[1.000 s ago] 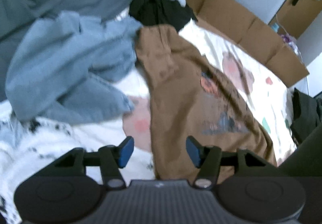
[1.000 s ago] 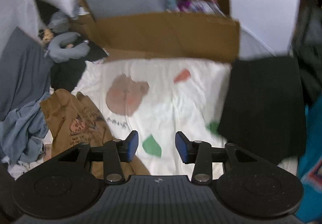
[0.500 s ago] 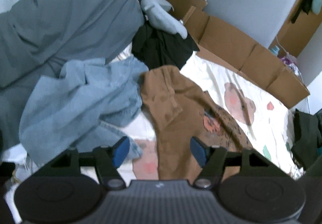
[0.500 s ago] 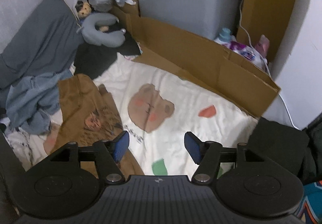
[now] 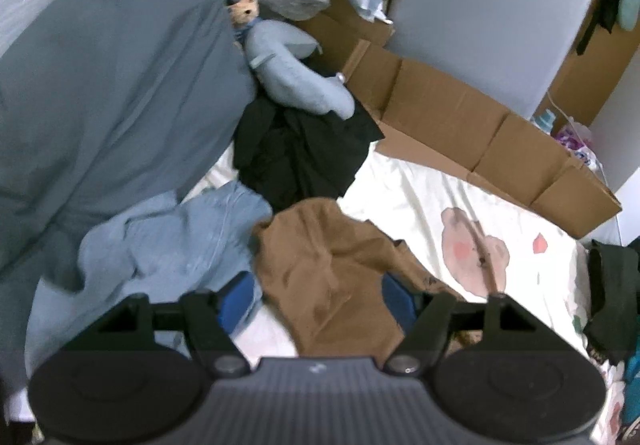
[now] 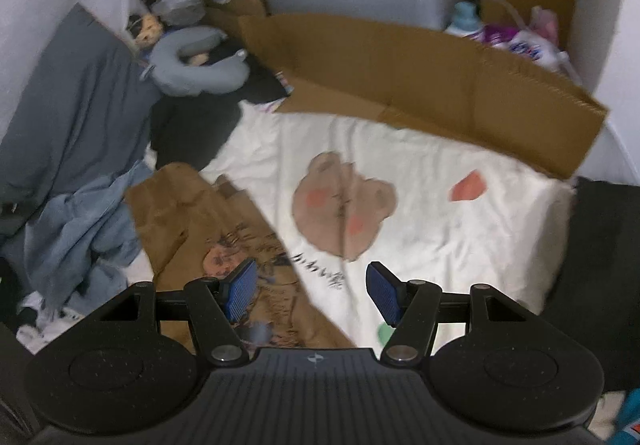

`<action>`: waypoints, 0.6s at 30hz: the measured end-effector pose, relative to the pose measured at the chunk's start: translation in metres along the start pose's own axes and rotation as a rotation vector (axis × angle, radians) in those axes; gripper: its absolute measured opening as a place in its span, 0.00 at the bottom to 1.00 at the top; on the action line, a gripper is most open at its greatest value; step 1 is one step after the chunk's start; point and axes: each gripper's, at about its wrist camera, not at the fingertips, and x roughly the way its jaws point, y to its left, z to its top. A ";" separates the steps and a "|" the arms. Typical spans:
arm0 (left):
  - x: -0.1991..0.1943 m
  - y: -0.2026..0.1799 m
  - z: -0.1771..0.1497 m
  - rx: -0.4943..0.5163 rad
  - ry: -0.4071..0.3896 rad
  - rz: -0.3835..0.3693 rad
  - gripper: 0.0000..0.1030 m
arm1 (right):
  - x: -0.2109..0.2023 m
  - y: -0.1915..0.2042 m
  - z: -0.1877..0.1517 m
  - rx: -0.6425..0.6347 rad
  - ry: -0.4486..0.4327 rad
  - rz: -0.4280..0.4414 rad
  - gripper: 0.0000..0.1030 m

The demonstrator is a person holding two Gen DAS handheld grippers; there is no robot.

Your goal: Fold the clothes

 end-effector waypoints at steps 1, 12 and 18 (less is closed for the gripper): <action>0.005 -0.003 0.006 0.007 0.000 0.002 0.75 | 0.007 0.002 -0.001 -0.008 0.005 0.001 0.65; 0.091 -0.035 0.054 0.045 0.022 -0.039 0.76 | 0.095 0.001 -0.009 0.082 0.011 0.016 0.64; 0.152 -0.062 0.057 0.101 0.043 -0.086 0.76 | 0.154 0.008 -0.026 0.171 0.022 0.036 0.64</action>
